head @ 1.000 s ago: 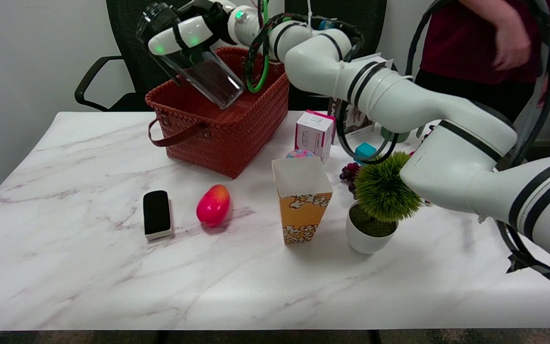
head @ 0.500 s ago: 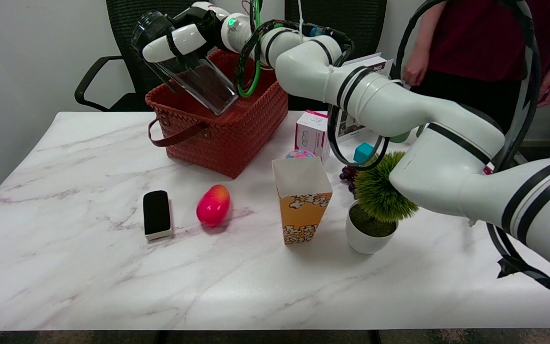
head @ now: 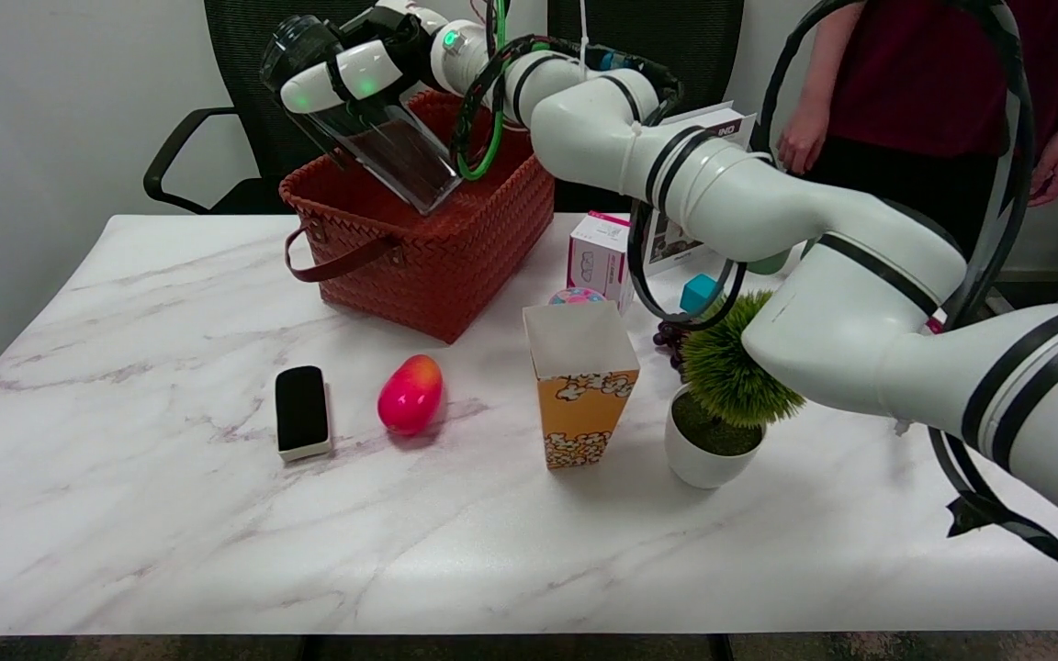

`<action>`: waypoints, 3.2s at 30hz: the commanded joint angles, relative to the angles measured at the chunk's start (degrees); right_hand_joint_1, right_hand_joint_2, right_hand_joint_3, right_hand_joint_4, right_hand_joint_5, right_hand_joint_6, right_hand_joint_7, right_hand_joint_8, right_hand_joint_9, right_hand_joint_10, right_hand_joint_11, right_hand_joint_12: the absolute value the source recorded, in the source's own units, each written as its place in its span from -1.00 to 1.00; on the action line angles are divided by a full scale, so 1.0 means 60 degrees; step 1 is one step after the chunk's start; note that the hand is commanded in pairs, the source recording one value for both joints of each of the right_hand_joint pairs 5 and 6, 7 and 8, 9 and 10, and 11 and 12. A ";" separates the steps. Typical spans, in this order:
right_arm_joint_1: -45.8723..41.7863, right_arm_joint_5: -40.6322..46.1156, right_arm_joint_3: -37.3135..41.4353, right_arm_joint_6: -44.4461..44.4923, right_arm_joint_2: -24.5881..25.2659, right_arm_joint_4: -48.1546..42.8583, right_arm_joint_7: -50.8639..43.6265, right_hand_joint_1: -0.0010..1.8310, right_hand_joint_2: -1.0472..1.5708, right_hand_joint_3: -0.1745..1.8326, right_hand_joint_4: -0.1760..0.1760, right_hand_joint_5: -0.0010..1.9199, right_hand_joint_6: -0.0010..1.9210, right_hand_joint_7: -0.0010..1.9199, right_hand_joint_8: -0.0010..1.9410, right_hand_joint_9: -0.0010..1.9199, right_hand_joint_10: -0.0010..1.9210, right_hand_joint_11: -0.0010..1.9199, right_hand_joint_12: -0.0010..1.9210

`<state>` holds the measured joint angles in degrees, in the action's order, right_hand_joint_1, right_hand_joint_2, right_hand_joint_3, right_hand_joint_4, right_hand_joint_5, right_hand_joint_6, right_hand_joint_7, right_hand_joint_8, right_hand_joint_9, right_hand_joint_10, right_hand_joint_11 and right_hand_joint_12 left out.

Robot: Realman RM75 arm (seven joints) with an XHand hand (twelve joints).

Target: Place the black water bottle into the brown storage basket.

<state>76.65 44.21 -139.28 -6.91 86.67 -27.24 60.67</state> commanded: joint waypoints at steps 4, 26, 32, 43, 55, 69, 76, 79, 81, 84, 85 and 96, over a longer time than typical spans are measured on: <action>-0.0059 0.0127 0.0094 0.0412 0.0025 0.0377 -0.0251 0.26 0.77 -0.10 0.00 0.02 0.02 0.42 0.40 0.22 0.22 -0.24 -0.24; -0.0222 0.0127 0.0147 0.0507 -0.0180 0.0255 -0.0251 0.36 0.61 0.32 0.00 0.04 0.04 0.04 0.03 -0.67 -0.67 -0.77 -0.78; -0.0246 0.0127 0.0145 0.0542 -0.0260 0.0214 -0.0251 0.37 0.60 0.35 0.00 0.04 0.04 -0.01 -0.02 -0.69 -0.69 -0.81 -0.81; -0.0397 0.0127 0.0147 0.0542 -0.0449 -0.0017 -0.0251 0.43 0.52 0.39 0.00 -0.16 -0.16 -0.28 -0.28 -0.74 -0.74 -0.94 -0.94; -0.0768 0.0127 0.0385 0.0556 -0.0856 -0.0664 -0.0251 0.44 0.42 0.44 0.00 -0.22 -0.22 -0.41 -0.42 -0.75 -0.75 -0.96 -0.96; -0.0921 0.0113 0.0280 0.0569 -0.1240 -0.1131 -0.0704 0.42 -0.15 0.43 0.00 -0.52 -0.52 -0.59 -0.59 -0.86 -0.86 -1.00 -1.00; -0.1212 0.0103 0.0360 0.0641 -0.1528 -0.1498 -0.0704 0.39 -0.24 0.30 0.00 -0.60 -0.60 -0.61 -0.61 -0.87 -0.87 -1.00 -1.00; -0.1318 0.0058 0.0373 0.0766 -0.1642 -0.1655 -0.0704 0.38 -0.26 0.28 0.00 -0.63 -0.63 -0.62 -0.62 -0.88 -0.88 -1.00 -1.00; -0.1423 0.0044 0.0373 0.0891 -0.1839 -0.1976 -0.0704 0.38 -0.26 0.27 0.00 -0.63 -0.63 -0.62 -0.62 -0.88 -0.88 -1.00 -1.00; -0.1575 0.0033 0.0480 0.0921 -0.2260 -0.2727 -0.0824 0.38 -0.25 0.25 0.00 -0.64 -0.64 -0.62 -0.63 -0.88 -0.88 -1.00 -1.00; -0.1625 0.0031 0.0551 0.0886 -0.2352 -0.2922 -0.0882 0.38 -0.25 0.24 0.00 -0.64 -0.64 -0.62 -0.63 -0.88 -0.88 -1.00 -1.00; -0.3681 -0.1185 0.2975 0.0719 -0.3944 -0.7070 -0.1277 0.38 -0.15 0.11 0.00 -0.63 -0.63 -0.59 -0.59 -0.71 -0.71 -1.00 -1.00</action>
<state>67.25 44.16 -135.13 -2.37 74.19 -43.83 55.66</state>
